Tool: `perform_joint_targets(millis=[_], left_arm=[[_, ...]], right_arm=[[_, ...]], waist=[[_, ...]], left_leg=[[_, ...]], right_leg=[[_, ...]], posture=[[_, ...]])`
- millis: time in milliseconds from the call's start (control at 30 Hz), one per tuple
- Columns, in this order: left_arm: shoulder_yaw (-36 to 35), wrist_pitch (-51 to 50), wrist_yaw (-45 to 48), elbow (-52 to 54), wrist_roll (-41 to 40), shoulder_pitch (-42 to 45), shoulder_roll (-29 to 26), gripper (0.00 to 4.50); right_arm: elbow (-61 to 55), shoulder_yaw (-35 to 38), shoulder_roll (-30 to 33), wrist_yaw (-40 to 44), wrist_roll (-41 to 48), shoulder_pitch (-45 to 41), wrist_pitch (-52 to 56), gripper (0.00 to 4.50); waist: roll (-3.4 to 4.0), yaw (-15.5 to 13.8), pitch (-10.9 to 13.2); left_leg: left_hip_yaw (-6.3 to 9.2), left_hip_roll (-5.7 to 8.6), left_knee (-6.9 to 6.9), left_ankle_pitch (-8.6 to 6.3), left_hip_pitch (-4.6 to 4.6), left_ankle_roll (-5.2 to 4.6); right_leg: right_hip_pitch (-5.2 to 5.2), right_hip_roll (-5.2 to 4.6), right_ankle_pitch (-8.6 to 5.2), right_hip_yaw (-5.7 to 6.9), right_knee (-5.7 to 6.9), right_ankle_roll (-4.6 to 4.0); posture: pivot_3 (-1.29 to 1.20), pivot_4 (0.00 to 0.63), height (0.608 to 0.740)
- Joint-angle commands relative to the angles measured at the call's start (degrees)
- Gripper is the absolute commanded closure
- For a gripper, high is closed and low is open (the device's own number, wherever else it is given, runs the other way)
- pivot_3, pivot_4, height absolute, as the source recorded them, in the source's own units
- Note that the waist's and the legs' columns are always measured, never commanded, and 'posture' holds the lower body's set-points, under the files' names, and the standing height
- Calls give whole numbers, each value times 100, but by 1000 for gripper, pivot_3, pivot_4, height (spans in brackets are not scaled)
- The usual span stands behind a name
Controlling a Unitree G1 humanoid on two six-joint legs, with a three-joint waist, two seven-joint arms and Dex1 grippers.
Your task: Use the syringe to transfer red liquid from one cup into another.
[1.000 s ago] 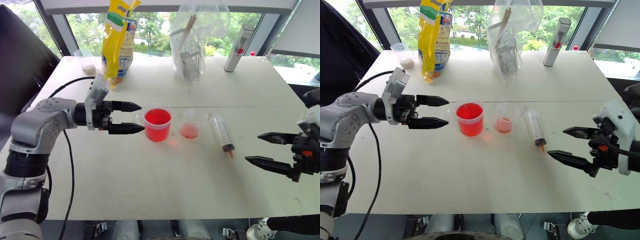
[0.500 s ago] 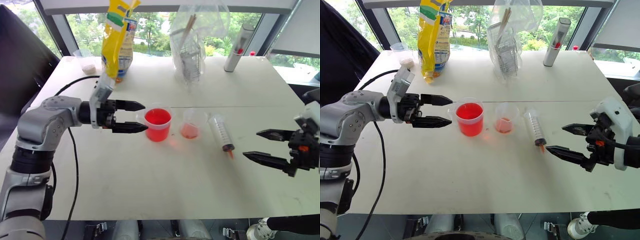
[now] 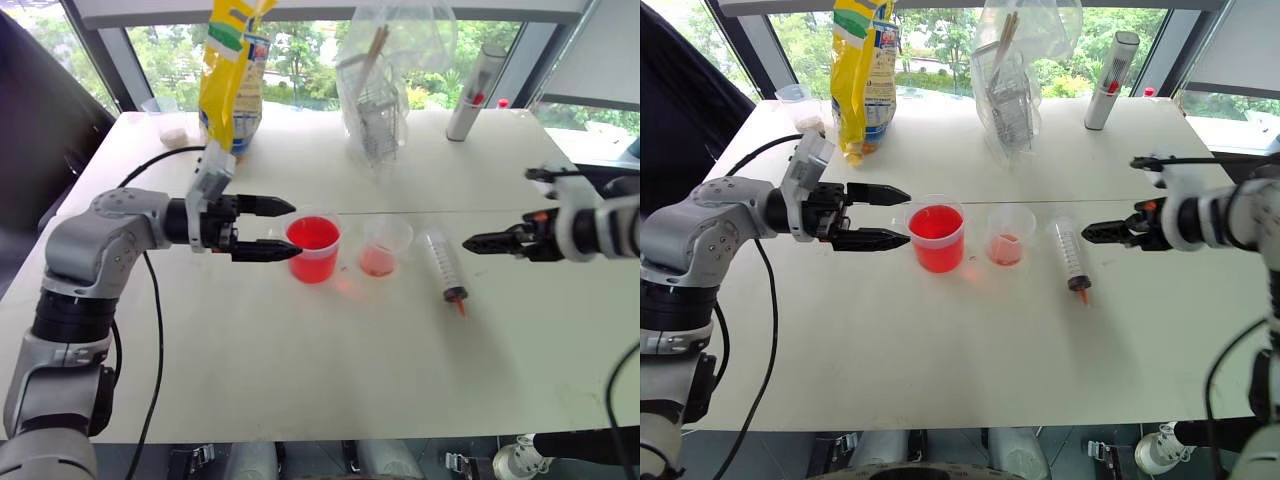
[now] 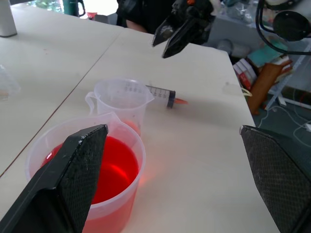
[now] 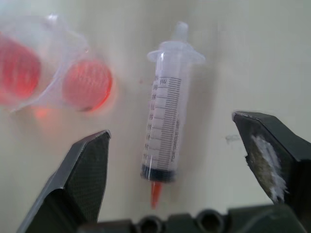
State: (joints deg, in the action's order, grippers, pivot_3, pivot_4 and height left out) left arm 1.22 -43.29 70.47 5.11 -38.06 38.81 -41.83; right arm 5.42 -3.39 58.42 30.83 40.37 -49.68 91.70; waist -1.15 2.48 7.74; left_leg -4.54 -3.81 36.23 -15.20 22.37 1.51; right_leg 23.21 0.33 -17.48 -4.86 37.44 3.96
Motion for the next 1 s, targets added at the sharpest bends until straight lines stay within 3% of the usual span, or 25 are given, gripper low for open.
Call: perform_joint_targets(millis=[33, 300, 633, 933, 1000], left_arm=[[-175, 31, -82, 272, -53, -54, -85, 0], [-420, -181, -398, 719, -238, -399, -216, 0], [-601, -350, -705, 1048, -442, -618, -324, 0], [-649, -372, -854, 1161, -534, -713, -370, 0], [-640, -350, -871, 1154, -532, -714, -374, 0]], right_arm=[[579, -662, -110, -31, -329, -456, 80, 118], [1645, -1807, -820, 422, -1029, -942, -315, 118], [3248, -2554, -1576, 1147, -2100, -1357, -1376, 118], [4188, -2793, -2087, 1697, -2996, -1592, -1931, 118], [4236, -2859, -2171, 1826, -3154, -1590, -2008, 622]], waist=[[0, -15, 0], [0, -14, 0], [-9, 16, -6], [-25, 47, -16], [-32, 55, -20]], left_leg=[[1, -1, -2, 0, 3, 0], [-1, 1, 2, -1, 9, -1], [2, 1, 17, 0, 0, -1], [4, -1, 40, -1, -25, -1], [4, -1, 44, -1, -33, -1]], right_leg=[[2, 0, 0, 0, 1, 0], [5, 0, -1, 5, 0, -1], [0, 4, 0, 7, 24, -1], [-35, 4, 2, 10, 25, -3], [-45, 3, 2, 10, 25, -3]], posture=[[0, 150, 739], [0, 150, 739], [0, 150, 739], [0, 150, 739], [0, 150, 739]])
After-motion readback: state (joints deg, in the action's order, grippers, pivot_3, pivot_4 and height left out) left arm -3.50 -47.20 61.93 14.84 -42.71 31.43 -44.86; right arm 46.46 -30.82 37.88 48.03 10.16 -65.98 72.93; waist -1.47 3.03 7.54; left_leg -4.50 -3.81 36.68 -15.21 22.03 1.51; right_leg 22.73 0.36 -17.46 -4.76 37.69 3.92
